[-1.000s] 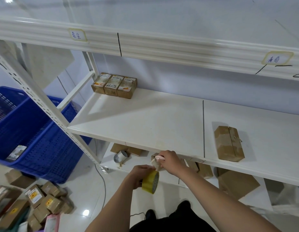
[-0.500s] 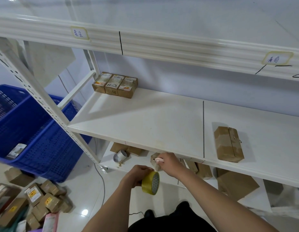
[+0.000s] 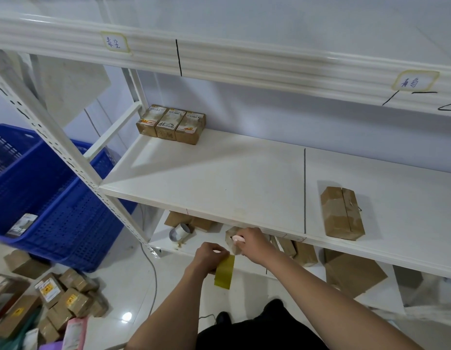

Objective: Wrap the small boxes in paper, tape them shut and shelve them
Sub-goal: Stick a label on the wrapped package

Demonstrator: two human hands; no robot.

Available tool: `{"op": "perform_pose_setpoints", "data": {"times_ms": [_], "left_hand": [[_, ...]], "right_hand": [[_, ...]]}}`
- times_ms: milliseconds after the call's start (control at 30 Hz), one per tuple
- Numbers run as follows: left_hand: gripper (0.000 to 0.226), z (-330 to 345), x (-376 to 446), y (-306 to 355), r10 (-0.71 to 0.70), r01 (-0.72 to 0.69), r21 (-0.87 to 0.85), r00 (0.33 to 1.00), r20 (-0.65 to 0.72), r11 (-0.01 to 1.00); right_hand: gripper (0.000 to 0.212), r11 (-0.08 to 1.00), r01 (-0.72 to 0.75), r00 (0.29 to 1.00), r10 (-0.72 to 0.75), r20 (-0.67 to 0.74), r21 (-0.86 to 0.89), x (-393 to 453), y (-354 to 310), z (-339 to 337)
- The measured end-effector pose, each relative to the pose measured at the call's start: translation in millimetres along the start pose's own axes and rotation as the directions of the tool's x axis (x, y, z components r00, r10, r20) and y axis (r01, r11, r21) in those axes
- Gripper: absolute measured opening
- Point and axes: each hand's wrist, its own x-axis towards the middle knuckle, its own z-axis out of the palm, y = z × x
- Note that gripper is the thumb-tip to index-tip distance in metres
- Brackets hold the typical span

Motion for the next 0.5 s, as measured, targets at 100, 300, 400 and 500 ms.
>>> {"op": "perform_pose_setpoints", "data": {"times_ms": [100, 300, 400, 500], "left_hand": [[0.016, -1.5, -0.4, 0.7, -0.003, 0.004, -0.035, 1.000, 0.020, 0.999], [0.018, -5.1, -5.5, -5.6, -0.035, 0.038, -0.210, 0.999, 0.022, 0.977], [0.023, -6.6, -5.9, -7.2, -0.051, 0.056, -0.241, 0.998, 0.026, 0.969], [0.024, -4.5, -8.6, -5.2, -0.072, 0.076, -0.245, 0.997, 0.025, 0.967]], "right_hand": [[0.025, 1.000, 0.002, 1.000, -0.002, 0.007, 0.010, -0.6, -2.0, -2.2], [0.027, 0.999, 0.035, 0.999, -0.034, 0.013, -0.031, -1.7, -5.8, 6.8], [0.028, 0.995, 0.076, 0.997, -0.075, 0.012, -0.060, 0.6, -7.8, 11.1], [0.033, 0.993, 0.096, 0.995, -0.096, 0.003, -0.068, 2.1, -9.3, 14.2]]}}
